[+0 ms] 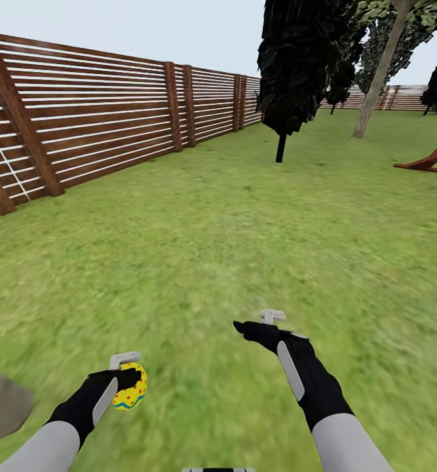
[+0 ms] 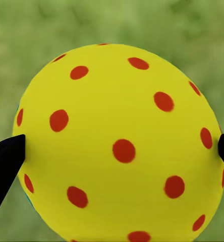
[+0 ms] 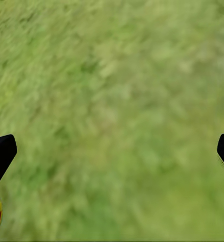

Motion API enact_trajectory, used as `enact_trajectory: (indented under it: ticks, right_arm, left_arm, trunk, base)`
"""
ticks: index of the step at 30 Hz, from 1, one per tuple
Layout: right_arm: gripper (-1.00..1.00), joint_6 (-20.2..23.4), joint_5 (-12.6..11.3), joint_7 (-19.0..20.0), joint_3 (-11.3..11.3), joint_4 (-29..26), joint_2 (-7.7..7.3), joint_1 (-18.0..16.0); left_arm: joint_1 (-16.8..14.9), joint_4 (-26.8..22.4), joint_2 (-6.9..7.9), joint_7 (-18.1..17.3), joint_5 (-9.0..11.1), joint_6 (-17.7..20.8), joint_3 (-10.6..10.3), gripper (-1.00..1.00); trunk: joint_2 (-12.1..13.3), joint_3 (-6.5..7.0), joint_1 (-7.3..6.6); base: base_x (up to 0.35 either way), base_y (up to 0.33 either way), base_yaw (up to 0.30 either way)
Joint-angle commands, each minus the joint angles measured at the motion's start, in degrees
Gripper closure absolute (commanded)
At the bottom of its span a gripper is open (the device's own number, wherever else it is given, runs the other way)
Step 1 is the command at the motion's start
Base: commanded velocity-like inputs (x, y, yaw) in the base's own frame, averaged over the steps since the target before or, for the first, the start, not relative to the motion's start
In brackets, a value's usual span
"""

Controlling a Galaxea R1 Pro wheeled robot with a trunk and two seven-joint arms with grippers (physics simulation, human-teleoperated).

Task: Take the three Easter eggs out of the wicker basket on the lawn in the garden, then place them on the lawn next to a single tree (choose any tree) so that all three eggs are next to the same tree and none are left in the basket.

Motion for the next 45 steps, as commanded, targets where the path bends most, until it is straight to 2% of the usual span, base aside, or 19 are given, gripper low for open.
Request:
enact_trajectory:
  ticks: [1,11,25,35,45]
  right_arm:
    - [-1.0,0.29,-0.22,0.01,-0.05,-0.07,0.01,-0.02]
    - [-1.0,0.15,-0.25,-0.42,1.37,0.02,-0.07,-0.02]
    - [-1.0,0.2,-0.25,-0.45,1.5,0.02,-0.03,-0.02]
    - [-1.0,0.2,-0.25,-0.43,1.51,0.02,-0.01,-0.02]
    - [-1.0,0.2,-0.25,-0.52,1.54,0.08,0.01,-0.02]
  left_arm:
    - [0.0,-0.12,0.0,0.33,0.61,0.31,-0.02,1.0]
    - [0.0,-0.29,0.0,0.44,0.64,0.22,-0.02,1.0]
    - [0.0,-0.08,0.0,0.25,0.66,0.07,-0.02,1.0]
    - [0.0,0.01,0.0,0.25,0.61,-3.66,-0.02,1.0]
    - [0.0,0.01,0.0,0.21,0.61,-4.18,-0.02,1.0]
  trunk:
    - [-0.02,-0.05,0.01]
    - [-0.02,-0.05,0.01]
    - [-0.21,-3.15,0.37]
    - [-0.34,-5.37,0.63]
    - [-0.47,-7.58,0.89]
  base:
    - [0.157,-0.008,0.0]
    - [0.024,-0.001,0.0]
    - [0.0,0.0,0.0]
    - [0.0,0.0,0.0]
    - [0.0,0.0,0.0]
